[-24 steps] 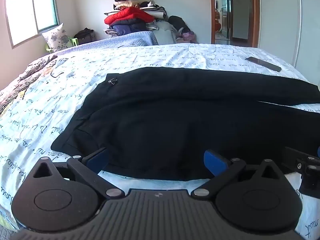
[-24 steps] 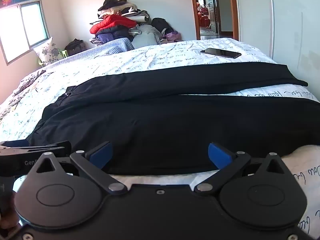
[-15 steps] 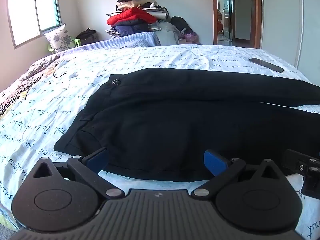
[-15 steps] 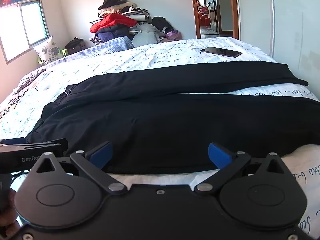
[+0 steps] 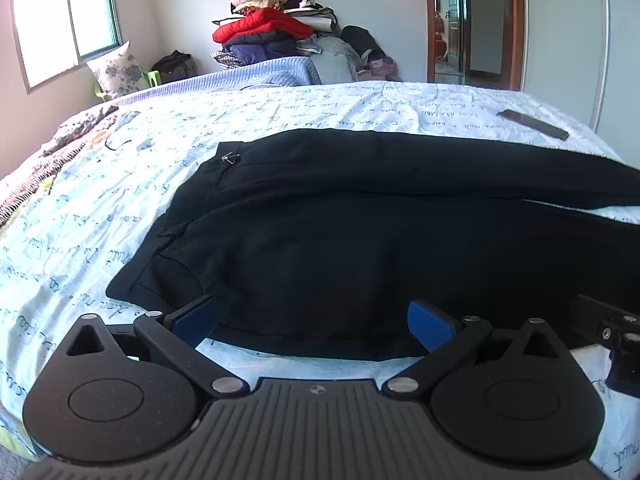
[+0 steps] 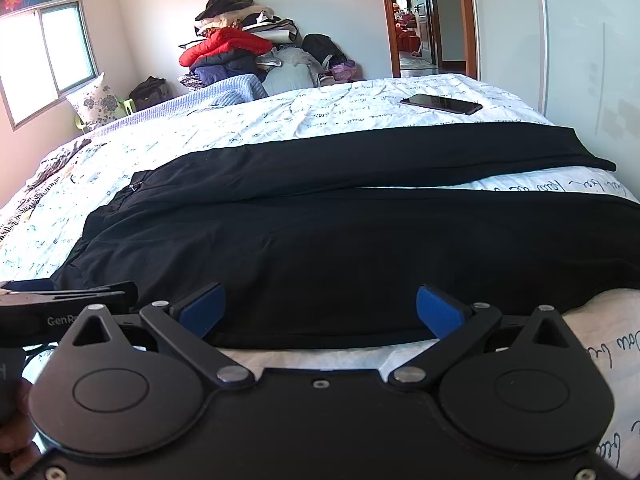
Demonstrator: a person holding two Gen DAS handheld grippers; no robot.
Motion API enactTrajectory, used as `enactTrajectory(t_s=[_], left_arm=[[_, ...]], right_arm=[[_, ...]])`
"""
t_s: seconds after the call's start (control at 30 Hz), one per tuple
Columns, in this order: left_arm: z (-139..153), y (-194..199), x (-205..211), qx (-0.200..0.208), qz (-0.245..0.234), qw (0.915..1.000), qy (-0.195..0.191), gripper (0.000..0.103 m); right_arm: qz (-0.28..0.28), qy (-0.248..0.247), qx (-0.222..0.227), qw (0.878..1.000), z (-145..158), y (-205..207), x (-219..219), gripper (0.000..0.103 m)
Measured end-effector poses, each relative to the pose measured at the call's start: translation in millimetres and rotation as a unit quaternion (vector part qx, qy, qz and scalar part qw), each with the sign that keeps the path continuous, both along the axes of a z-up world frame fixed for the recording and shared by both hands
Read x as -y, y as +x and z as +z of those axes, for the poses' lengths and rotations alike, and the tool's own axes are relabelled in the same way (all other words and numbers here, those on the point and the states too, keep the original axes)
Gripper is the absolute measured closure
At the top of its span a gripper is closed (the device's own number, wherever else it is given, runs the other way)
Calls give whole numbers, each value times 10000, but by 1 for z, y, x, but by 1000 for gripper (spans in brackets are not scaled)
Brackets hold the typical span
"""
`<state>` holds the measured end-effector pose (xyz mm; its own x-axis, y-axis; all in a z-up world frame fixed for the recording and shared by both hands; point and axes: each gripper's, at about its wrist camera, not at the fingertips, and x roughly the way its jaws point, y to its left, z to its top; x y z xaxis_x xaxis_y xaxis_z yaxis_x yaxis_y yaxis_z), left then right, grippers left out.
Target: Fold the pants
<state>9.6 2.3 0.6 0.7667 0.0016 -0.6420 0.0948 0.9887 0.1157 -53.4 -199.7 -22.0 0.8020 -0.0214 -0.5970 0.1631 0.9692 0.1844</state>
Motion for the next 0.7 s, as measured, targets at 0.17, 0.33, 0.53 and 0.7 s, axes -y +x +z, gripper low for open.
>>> enactTrajectory(t_s=[0.17, 0.33, 0.53, 0.7], left_arm=[[0, -5, 0, 71, 1, 10000, -59, 0], [1, -5, -2, 142, -26, 9997, -172, 0], [4, -4, -5, 141, -44, 9992, -379, 0], [4, -4, -4, 126, -114, 9993, -324, 0]], right_arm=[[32, -4, 2, 10000, 0, 0, 1, 0], [58, 20, -10, 10000, 0, 2, 1, 0], [87, 16, 4, 10000, 1, 2, 1, 0], [89, 27, -1, 10000, 1, 2, 0, 0]])
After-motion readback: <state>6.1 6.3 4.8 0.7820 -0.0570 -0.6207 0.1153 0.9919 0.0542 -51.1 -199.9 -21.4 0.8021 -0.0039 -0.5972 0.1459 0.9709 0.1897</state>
